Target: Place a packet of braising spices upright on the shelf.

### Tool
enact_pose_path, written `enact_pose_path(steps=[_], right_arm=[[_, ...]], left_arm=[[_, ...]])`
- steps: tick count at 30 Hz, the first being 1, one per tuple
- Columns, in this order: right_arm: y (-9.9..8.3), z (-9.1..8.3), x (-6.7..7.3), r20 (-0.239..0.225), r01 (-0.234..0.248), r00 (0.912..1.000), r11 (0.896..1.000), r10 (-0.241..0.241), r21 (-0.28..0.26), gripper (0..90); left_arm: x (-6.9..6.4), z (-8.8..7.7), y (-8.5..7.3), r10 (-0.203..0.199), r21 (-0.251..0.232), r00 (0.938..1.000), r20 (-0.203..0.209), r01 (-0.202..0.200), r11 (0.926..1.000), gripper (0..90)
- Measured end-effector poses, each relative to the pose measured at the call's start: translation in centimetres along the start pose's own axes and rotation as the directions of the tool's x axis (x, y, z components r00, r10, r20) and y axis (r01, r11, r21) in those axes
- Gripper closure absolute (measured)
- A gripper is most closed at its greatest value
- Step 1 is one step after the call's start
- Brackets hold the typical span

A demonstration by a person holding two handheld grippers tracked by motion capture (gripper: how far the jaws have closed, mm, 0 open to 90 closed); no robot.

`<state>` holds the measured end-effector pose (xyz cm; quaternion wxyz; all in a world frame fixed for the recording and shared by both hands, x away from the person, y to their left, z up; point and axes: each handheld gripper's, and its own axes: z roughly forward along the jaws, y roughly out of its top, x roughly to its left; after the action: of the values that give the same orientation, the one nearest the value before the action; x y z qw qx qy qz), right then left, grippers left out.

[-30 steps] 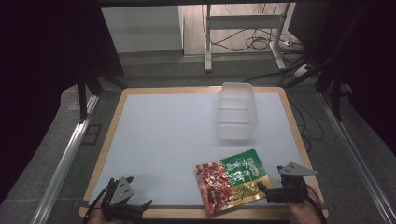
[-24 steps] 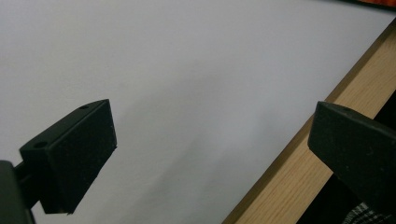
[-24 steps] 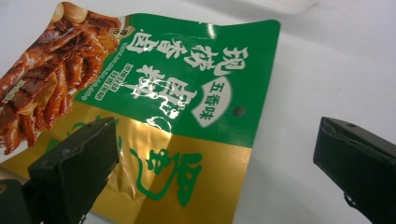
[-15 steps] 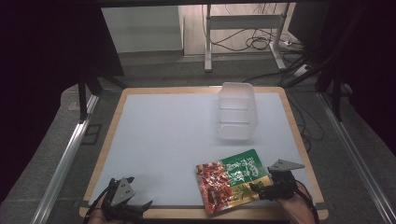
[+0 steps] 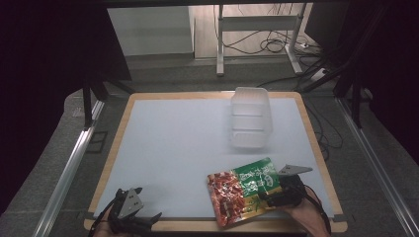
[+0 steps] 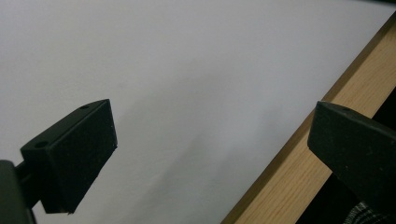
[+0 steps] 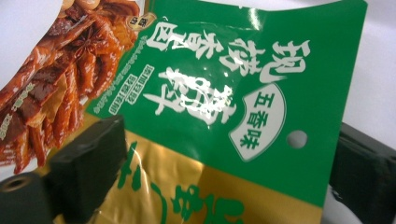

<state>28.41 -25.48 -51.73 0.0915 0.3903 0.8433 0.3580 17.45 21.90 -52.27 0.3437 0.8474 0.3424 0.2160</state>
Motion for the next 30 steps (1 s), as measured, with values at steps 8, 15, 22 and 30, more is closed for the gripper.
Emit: enact_pose_path(steps=[8, 15, 22, 30], right_arm=[[1.3, -0.1, 0.2, 0.076, 0.058, 0.9954, 0.998, -0.058, 0.011, 56.6], [2.0, -0.2, 0.1, 0.086, 0.085, 0.9924, 0.996, -0.087, 0.032, 85.9], [2.6, -0.1, 0.3, 0.077, 0.056, 0.9952, 0.997, -0.060, 0.051, 88.9], [3.3, -1.0, 0.6, 0.060, 0.077, 0.9951, 0.997, -0.078, 0.019, 88.8]], left_arm=[[-0.2, 0.1, 0.0, 0.010, 0.008, 0.9999, -0.007, -0.010, 0.9999, 1.6], [-0.1, 0.1, 0.0, 0.003, 0.003, 1.0000, -0.007, -0.003, 1.0000, 1.7], [0.1, -0.1, -0.1, -0.031, -0.013, 0.9995, -0.003, 0.031, 0.9994, 1.2], [0.2, -0.1, -0.1, -0.037, -0.015, 0.9993, -0.005, 0.037, 0.9992, 1.0]])
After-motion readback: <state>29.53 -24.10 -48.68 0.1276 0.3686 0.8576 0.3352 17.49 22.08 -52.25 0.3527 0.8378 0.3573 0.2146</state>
